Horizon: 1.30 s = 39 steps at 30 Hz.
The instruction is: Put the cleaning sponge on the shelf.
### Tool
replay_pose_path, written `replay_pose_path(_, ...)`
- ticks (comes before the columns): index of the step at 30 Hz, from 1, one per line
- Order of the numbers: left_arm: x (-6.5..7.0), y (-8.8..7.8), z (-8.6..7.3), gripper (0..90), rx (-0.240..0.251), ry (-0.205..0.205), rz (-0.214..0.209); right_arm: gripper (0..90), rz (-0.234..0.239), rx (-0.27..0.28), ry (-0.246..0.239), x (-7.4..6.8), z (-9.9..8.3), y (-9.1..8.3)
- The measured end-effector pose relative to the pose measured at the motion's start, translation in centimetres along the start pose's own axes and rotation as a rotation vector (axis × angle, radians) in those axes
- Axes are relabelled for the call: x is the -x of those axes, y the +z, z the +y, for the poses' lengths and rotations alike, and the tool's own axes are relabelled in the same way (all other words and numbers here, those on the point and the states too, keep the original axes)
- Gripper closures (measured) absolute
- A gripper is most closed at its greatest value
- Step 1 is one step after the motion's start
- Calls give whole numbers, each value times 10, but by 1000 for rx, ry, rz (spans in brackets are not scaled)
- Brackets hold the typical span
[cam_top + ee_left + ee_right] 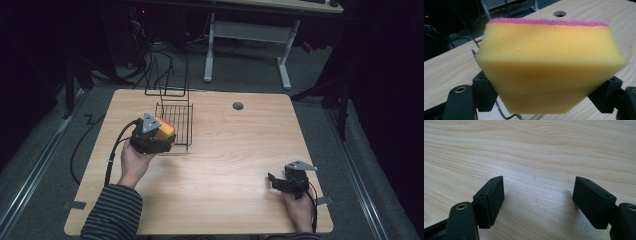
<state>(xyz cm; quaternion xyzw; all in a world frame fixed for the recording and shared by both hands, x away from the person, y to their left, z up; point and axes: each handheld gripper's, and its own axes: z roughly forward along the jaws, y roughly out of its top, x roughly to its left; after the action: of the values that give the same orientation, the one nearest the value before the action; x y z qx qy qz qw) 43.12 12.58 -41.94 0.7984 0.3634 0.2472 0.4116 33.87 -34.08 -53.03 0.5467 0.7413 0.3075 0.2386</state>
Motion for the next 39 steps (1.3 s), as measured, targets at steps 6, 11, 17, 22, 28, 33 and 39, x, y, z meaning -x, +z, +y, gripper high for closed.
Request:
replay_pose_path(6, -4, 6, 3, 236, 11, -23, -2, 258, 0, 0, 0, 0, 0, 0)
replay_pose_path(11, -4, 14, 5, 236, 3, -30, -2, 258, 0, 0, 0, 0, 0, 0)
replay_pose_path(17, -5, 22, 11, 236, 6, -31, 2, 258, 0, 0, -1, 0, 0, 0)
replay_pose_path(22, -8, 31, 12, 236, 7, -44, 6, 258, 0, 0, 0, 0, 0, 0)
replay_pose_path(28, -12, 43, 16, 236, 3, -67, 22, 258, 0, -1, 0, 0, 0, 0)
replay_pose_path(33, -14, 53, 20, 236, 5, -71, 28, 258, 0, 0, -1, 0, 0, 0)
replay_pose_path(39, -14, 67, 22, 235, -14, -93, 21, 258, 0, 0, 0, 0, 0, 0)
